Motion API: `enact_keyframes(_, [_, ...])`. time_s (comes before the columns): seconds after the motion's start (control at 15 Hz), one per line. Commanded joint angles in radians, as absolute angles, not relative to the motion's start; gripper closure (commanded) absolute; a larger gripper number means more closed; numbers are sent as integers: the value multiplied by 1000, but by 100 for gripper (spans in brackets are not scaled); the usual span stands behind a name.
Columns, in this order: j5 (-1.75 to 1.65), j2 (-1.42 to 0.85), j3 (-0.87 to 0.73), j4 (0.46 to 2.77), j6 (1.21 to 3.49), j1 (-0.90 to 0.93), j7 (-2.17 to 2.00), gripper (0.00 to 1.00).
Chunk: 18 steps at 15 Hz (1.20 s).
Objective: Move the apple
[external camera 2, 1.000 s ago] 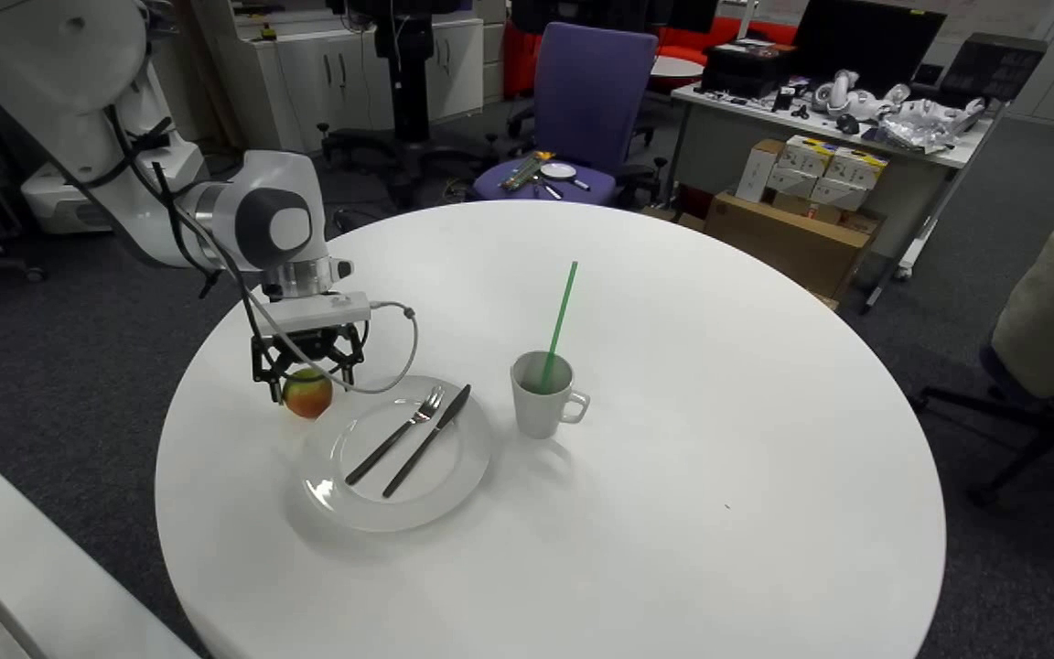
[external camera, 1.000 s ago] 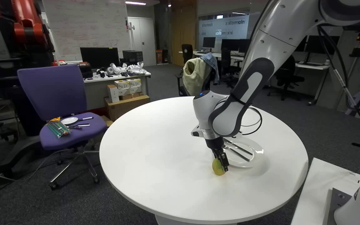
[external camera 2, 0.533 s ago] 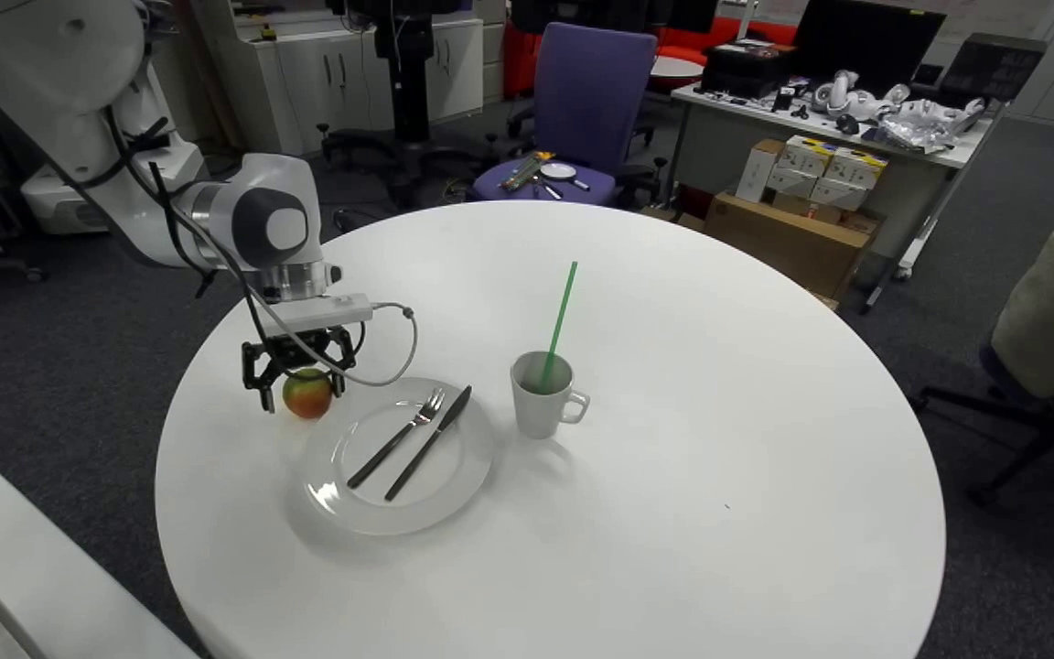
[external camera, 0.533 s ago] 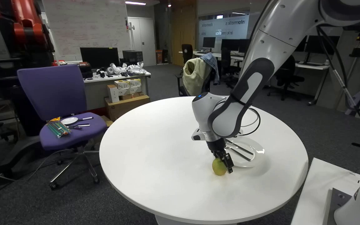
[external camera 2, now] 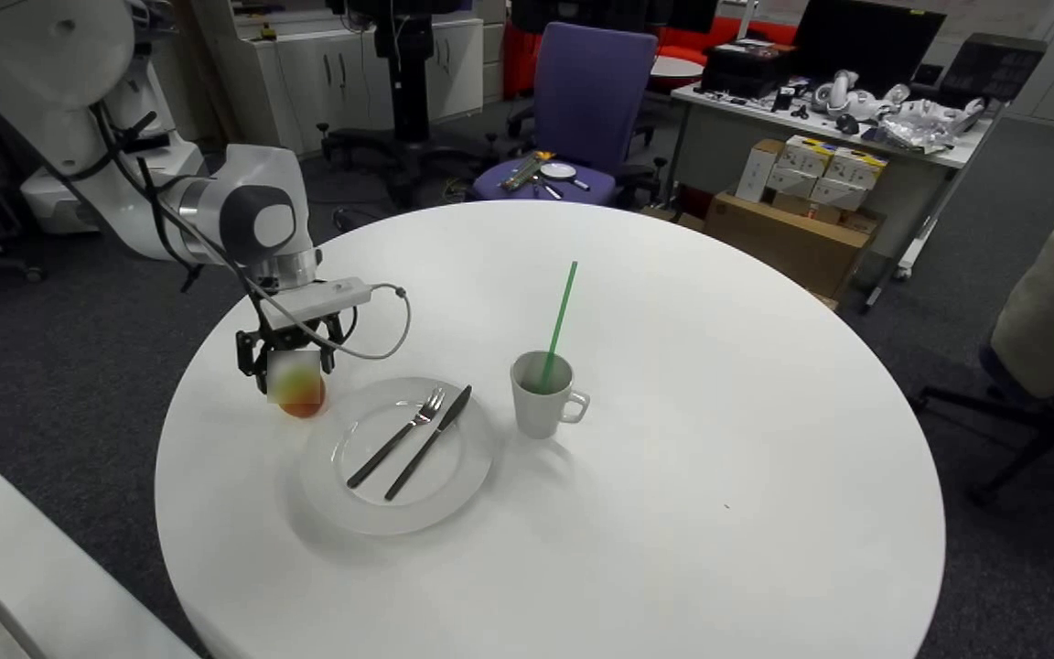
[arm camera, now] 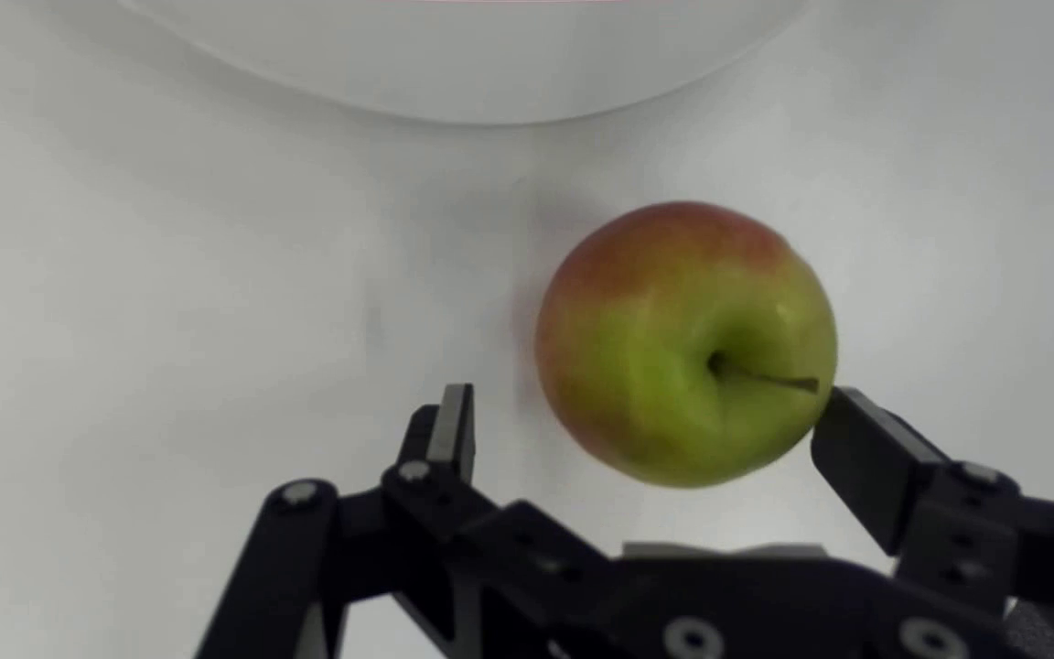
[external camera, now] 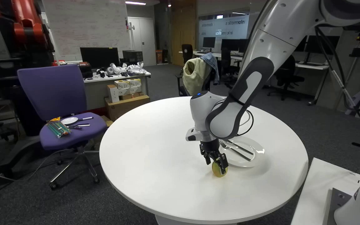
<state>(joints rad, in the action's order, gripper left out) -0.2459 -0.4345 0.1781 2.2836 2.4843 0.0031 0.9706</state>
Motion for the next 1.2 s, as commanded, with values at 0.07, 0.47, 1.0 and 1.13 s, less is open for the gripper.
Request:
enact_keyframes(0.07, [-216, -434, 182, 2282, 2515, 3, 1006, 0])
enact_keyframes(0.47, [-211, -434, 184, 2282, 2518, 2, 1011, 0])
enact_keyframes(1.0, [-194, -208, 259, 2405, 2552, 23, 1023, 0])
enact_keyframes(1.13, [-205, -122, 271, 2433, 2557, 47, 1019, 0])
